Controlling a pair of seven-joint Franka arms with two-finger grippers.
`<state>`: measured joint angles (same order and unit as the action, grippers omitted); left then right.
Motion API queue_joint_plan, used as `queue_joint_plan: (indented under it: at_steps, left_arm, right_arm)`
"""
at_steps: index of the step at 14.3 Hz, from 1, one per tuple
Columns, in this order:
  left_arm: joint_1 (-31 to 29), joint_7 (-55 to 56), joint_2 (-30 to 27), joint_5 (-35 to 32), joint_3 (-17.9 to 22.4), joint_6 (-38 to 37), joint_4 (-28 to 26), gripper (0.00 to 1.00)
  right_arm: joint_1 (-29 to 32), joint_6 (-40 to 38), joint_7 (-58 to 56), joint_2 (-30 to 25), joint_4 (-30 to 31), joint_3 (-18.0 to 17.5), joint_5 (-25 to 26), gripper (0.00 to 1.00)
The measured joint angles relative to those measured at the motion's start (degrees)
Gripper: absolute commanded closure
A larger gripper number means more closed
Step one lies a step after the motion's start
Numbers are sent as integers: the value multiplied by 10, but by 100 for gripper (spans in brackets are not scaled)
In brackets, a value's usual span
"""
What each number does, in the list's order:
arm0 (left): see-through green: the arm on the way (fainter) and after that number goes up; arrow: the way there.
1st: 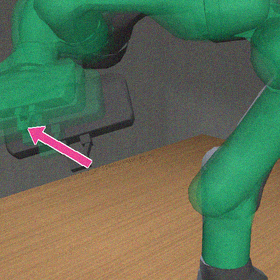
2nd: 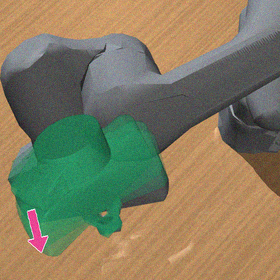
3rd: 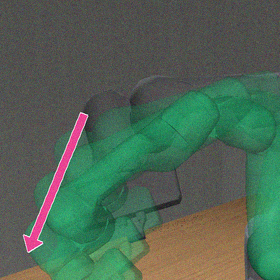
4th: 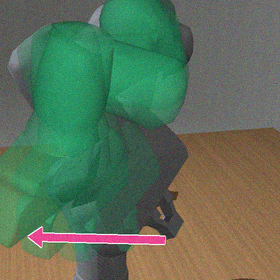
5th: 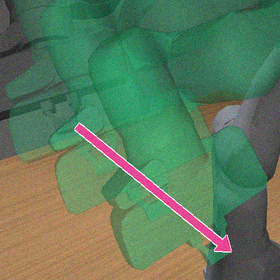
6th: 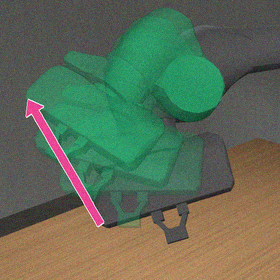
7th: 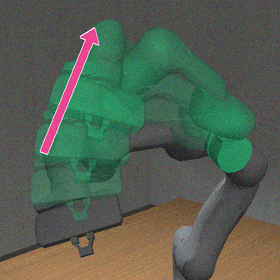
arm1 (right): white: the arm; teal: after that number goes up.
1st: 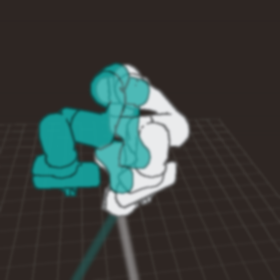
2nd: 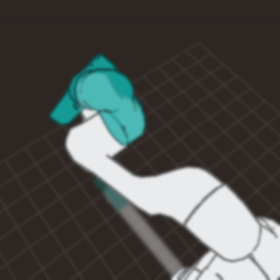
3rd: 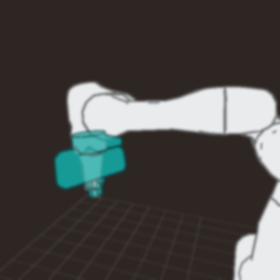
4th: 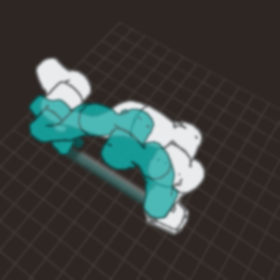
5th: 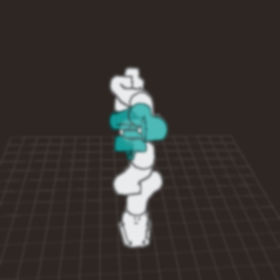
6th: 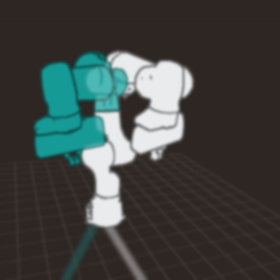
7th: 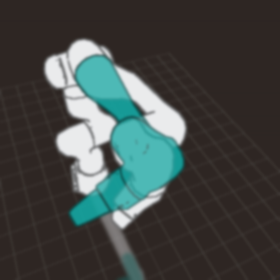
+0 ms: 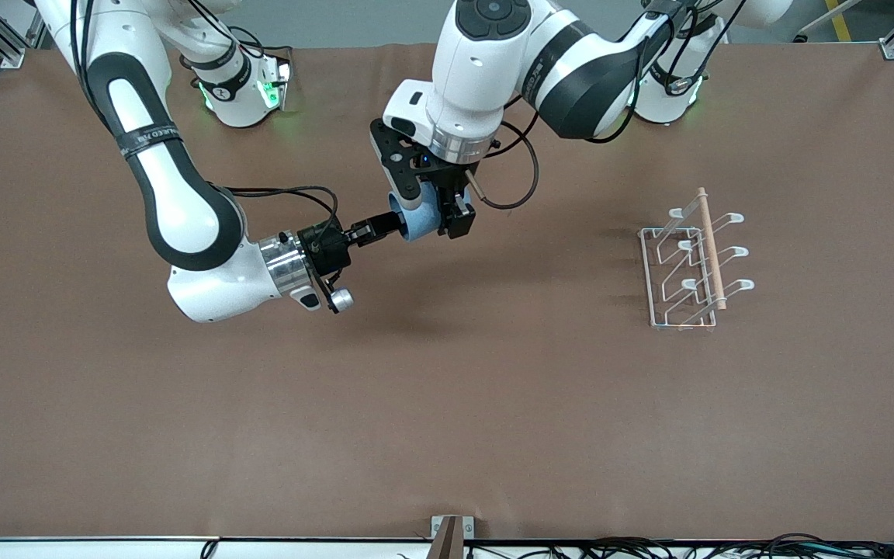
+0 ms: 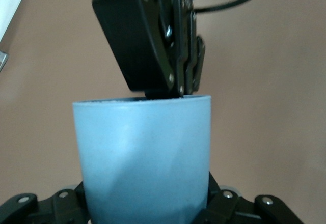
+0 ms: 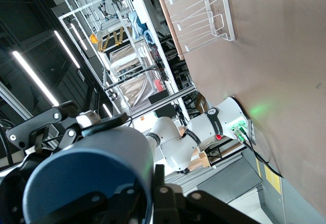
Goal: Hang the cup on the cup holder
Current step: 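Open the right gripper and pull it back from the cup, then carry the blue cup with the left gripper to the rack hook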
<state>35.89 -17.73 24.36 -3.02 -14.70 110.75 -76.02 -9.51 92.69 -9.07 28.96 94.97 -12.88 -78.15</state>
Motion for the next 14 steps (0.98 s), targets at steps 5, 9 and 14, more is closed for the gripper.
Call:
queue_joint_plan:
  at_steps: [5,9,14]
  left_arm:
    - [-7,0,0,-58,5,-92,2,70]
    - [-9,-13,0,-172,7,-213,3,71]
    - [-16,-114,2,-310,10,-329,-23,79]
  right_arm:
    - [17,1,0,-2,-4,12,52,0]
    - [93,0,0,-19,-6,22,212,0]
    - [179,-2,-3,-71,-9,57,395,0]
